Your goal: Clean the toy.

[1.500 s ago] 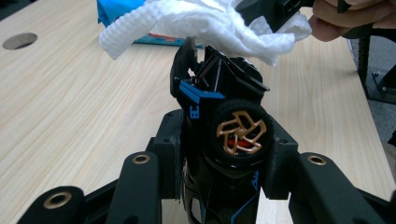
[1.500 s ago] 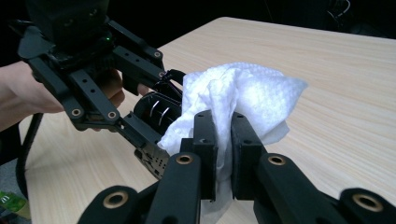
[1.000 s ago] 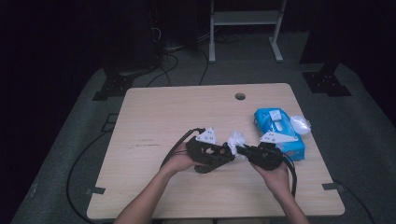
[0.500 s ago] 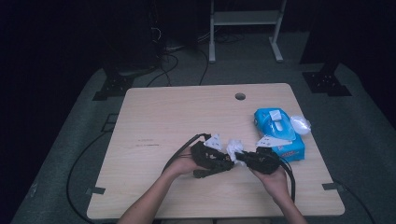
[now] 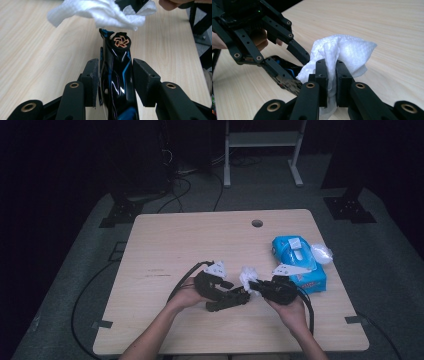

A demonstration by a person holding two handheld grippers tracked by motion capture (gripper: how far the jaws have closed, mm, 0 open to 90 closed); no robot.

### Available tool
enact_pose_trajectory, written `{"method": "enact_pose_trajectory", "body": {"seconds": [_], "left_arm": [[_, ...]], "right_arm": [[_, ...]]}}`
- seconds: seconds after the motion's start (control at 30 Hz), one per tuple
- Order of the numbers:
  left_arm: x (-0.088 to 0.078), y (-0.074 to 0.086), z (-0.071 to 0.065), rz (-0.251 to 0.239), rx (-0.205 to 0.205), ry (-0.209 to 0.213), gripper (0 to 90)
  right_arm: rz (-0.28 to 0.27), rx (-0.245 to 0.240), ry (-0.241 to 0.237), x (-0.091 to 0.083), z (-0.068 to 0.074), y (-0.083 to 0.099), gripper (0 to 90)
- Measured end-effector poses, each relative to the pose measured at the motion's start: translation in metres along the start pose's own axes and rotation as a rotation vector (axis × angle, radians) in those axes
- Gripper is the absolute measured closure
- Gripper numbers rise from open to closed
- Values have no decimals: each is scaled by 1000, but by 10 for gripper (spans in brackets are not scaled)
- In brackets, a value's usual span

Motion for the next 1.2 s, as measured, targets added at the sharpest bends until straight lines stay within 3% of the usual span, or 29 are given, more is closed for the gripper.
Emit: {"method": "enact_pose_trajectory", "body": {"seconds": [0.13,0.23,0.3,0.47,0.73,0.9,1.07,1.2], "left_arm": [[-14,3,5,-31,-33,1,572],[-16,8,6,-22,-61,18,580],[-15,11,5,-17,-58,22,583],[-17,12,8,-74,-112,42,573],[-14,18,5,-42,-124,41,559],[-17,16,6,-91,-155,60,560],[-17,19,4,-78,-154,45,535],[-16,22,-2,-79,-123,34,493]], "right_arm": [[3,-9,-20,7,5,-4,823],[42,-28,-27,16,8,0,823],[50,-26,-29,19,8,2,824],[68,-47,-37,14,11,7,826],[42,-60,-43,6,15,15,829],[33,-76,-53,1,17,19,834],[33,-78,-66,-3,21,22,834],[43,-92,-72,-7,25,26,833]]}}
Point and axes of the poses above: each handheld gripper's, and its own axes: x roughly forward along the jaws, y roughly out of its underside, z roughly to its left, the point moved 4 cm from there along x, roughly forward along the jaws, and after that the axes turned 10 degrees about -z, right-handed, at the moved point
